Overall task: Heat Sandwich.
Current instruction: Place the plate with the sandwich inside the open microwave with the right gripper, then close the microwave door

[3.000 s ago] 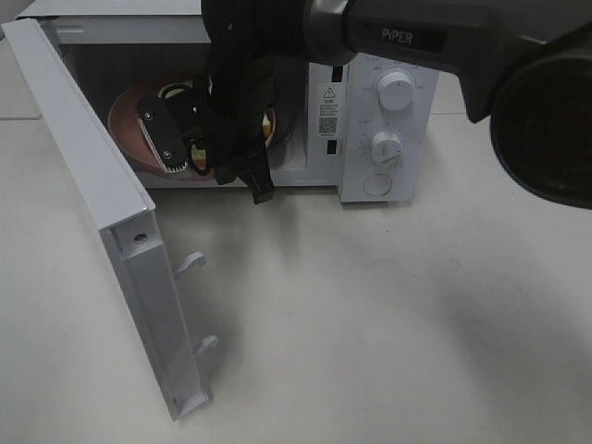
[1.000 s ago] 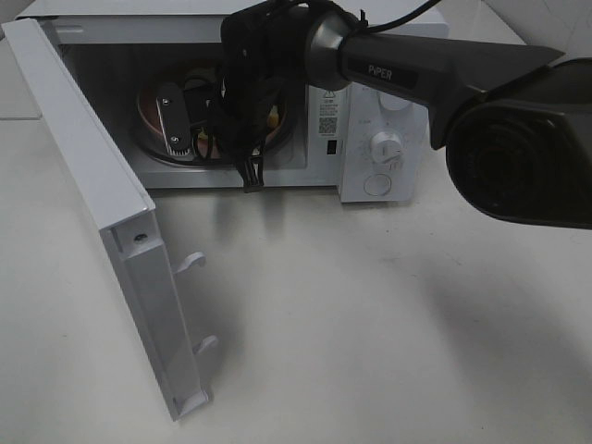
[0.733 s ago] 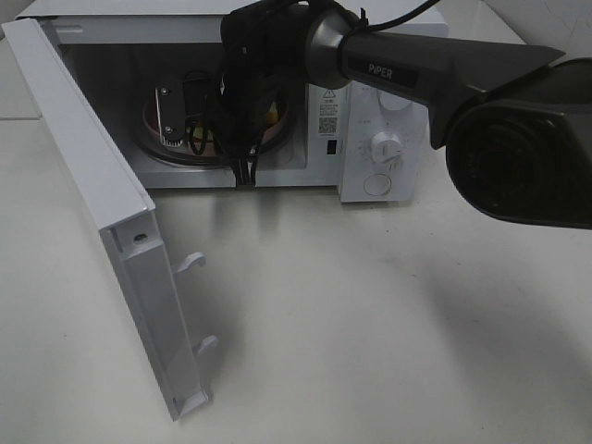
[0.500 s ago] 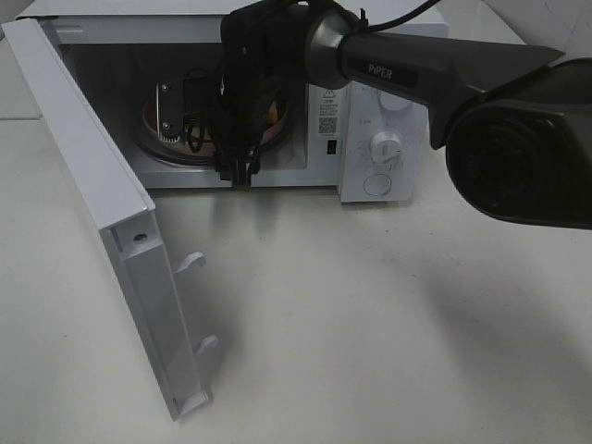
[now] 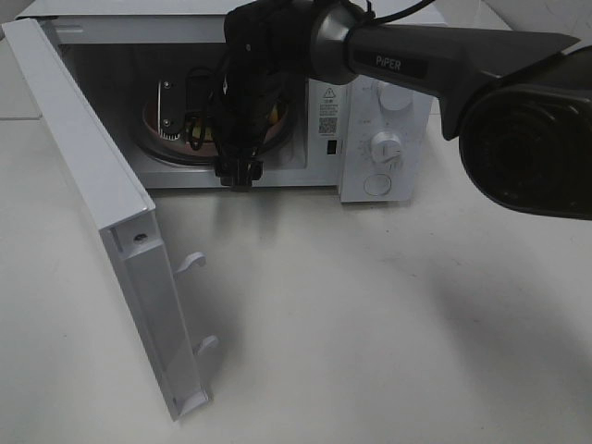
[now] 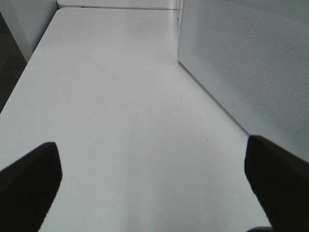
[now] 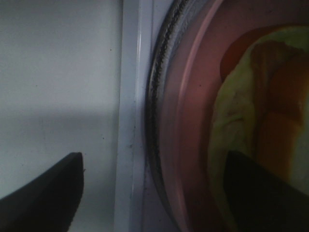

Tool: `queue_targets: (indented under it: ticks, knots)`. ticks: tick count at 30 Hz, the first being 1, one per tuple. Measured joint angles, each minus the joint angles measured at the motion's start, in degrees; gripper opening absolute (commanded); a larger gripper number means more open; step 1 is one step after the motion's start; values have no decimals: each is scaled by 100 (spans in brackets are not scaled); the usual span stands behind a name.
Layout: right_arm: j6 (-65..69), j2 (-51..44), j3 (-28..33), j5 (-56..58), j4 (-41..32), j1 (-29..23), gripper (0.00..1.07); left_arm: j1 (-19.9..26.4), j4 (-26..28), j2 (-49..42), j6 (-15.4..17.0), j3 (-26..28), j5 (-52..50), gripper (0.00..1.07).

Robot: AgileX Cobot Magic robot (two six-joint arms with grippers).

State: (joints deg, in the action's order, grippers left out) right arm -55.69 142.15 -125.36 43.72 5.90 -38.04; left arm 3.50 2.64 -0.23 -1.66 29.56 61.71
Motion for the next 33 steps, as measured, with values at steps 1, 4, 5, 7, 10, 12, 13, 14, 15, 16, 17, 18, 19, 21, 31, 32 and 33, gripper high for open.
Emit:
queue_targets:
  ticks: [1, 4, 5, 7, 10, 12, 13, 14, 15, 16, 17, 18, 19, 21, 31, 32, 33]
  knots:
    - [6, -17, 40, -40, 0, 0, 76, 0, 0, 0, 0, 0, 0, 98]
    - [23, -69, 132, -103, 0, 0, 76, 0, 0, 0, 0, 0, 0, 98]
    - [34, -74, 149, -103, 0, 0, 76, 0, 0, 0, 0, 0, 0, 98]
    - [80, -103, 235, -155, 23, 0, 76, 0, 0, 0, 0, 0, 0, 98]
    - [92, -149, 332, -223, 69, 0, 76, 0, 0, 0, 0, 0, 0, 98]
    - [97, -229, 458, -315, 109, 0, 76, 0, 0, 0, 0, 0, 0, 98]
    - [97, -292, 561, -384, 132, 0, 76, 0, 0, 0, 0, 0, 0, 98]
    - [103, -367, 670, -447, 143, 0, 76, 0, 0, 0, 0, 0, 0, 98]
    - [103, -441, 785, -504, 160, 0, 76, 0, 0, 0, 0, 0, 0, 98]
    - [103, -567, 991, -636, 218, 0, 76, 0, 0, 0, 0, 0, 0, 98]
    - [103, -567, 991, -636, 218, 0, 76, 0, 0, 0, 0, 0, 0, 98]
    - [103, -630, 1106, -716, 246, 0, 76, 0, 0, 0, 0, 0, 0, 98]
    - [103, -699, 1226, -791, 286, 0, 76, 0, 0, 0, 0, 0, 0, 98]
    - [103, -911, 1581, -1037, 367, 0, 76, 0, 0, 0, 0, 0, 0, 98]
    - [103, -1639, 2888, -1874, 453, 0, 76, 0, 0, 0, 0, 0, 0, 98]
    - [103, -1736, 3042, -1971, 453, 0, 76, 0, 0, 0, 0, 0, 0, 98]
    - [103, -1839, 3197, -2068, 453, 0, 76, 0, 0, 0, 0, 0, 0, 98]
